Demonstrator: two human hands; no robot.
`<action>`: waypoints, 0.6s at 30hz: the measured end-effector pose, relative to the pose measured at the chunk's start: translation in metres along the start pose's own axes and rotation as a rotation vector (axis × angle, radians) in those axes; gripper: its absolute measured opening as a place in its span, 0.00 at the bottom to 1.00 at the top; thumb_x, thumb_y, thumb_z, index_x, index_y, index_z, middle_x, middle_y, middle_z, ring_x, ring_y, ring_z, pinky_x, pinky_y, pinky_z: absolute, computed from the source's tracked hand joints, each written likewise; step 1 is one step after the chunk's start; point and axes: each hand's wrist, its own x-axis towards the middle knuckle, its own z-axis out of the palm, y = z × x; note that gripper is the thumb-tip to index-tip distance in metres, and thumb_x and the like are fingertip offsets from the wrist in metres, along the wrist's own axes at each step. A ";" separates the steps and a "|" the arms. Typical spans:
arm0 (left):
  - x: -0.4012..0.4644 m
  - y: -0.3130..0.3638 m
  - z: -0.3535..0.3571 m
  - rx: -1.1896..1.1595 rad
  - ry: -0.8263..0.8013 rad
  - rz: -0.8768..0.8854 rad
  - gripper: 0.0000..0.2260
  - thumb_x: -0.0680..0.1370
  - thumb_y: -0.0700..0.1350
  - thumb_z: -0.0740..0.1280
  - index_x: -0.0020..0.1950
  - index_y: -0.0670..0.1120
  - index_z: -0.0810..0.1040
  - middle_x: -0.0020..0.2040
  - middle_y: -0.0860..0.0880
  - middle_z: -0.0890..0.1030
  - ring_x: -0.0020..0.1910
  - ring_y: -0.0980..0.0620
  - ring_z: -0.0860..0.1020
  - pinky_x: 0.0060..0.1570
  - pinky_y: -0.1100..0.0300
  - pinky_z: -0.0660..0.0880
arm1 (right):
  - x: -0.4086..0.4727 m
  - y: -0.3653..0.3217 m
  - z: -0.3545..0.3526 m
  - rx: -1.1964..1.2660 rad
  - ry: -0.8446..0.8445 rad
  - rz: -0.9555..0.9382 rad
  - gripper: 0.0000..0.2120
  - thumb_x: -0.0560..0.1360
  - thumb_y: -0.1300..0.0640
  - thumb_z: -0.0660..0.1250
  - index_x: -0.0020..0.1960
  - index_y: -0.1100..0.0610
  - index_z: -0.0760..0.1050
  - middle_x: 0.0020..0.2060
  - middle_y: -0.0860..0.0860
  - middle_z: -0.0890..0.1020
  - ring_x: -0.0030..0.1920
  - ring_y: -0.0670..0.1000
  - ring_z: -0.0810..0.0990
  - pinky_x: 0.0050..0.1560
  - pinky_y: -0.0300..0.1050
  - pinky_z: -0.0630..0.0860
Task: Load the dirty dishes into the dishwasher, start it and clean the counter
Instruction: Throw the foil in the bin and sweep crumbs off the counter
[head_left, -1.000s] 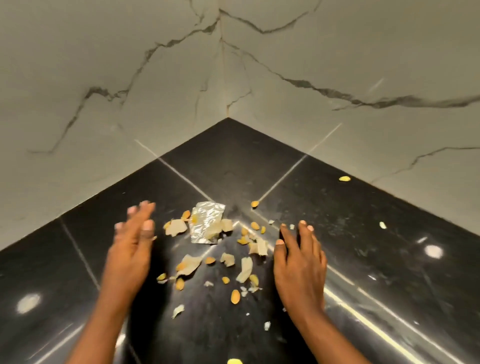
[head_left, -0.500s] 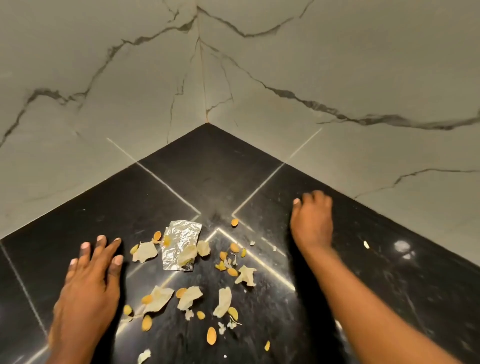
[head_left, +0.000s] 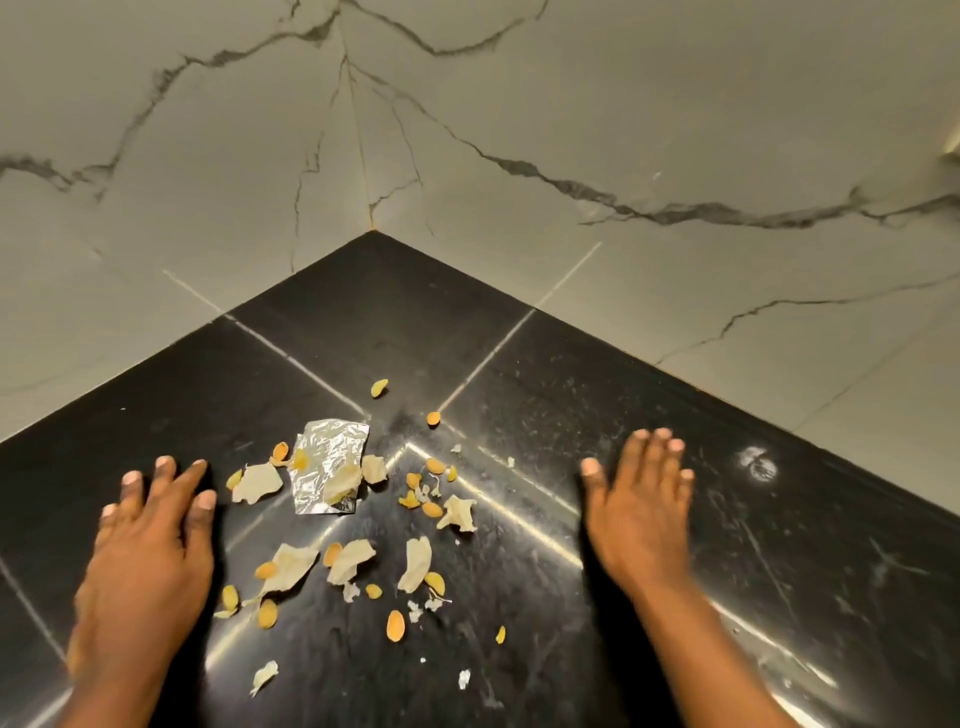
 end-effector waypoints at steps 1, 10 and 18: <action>-0.002 0.003 -0.002 -0.005 0.001 -0.003 0.23 0.81 0.55 0.49 0.74 0.50 0.65 0.76 0.46 0.61 0.76 0.43 0.55 0.74 0.45 0.52 | -0.022 -0.021 0.005 0.040 -0.018 -0.124 0.36 0.77 0.36 0.33 0.78 0.56 0.33 0.76 0.54 0.34 0.75 0.55 0.31 0.75 0.52 0.34; -0.006 0.014 -0.012 -0.062 0.034 0.041 0.25 0.81 0.58 0.50 0.76 0.50 0.61 0.78 0.50 0.53 0.77 0.51 0.46 0.75 0.52 0.45 | 0.053 -0.153 0.020 0.250 -0.114 -0.740 0.26 0.82 0.41 0.49 0.78 0.45 0.54 0.79 0.48 0.46 0.78 0.50 0.43 0.77 0.53 0.47; -0.007 0.005 -0.008 -0.161 0.090 0.085 0.26 0.81 0.61 0.44 0.69 0.50 0.68 0.74 0.51 0.66 0.77 0.49 0.54 0.74 0.44 0.47 | 0.054 -0.169 0.042 0.232 -0.286 -1.078 0.19 0.83 0.46 0.51 0.73 0.43 0.67 0.76 0.43 0.62 0.77 0.44 0.51 0.77 0.46 0.45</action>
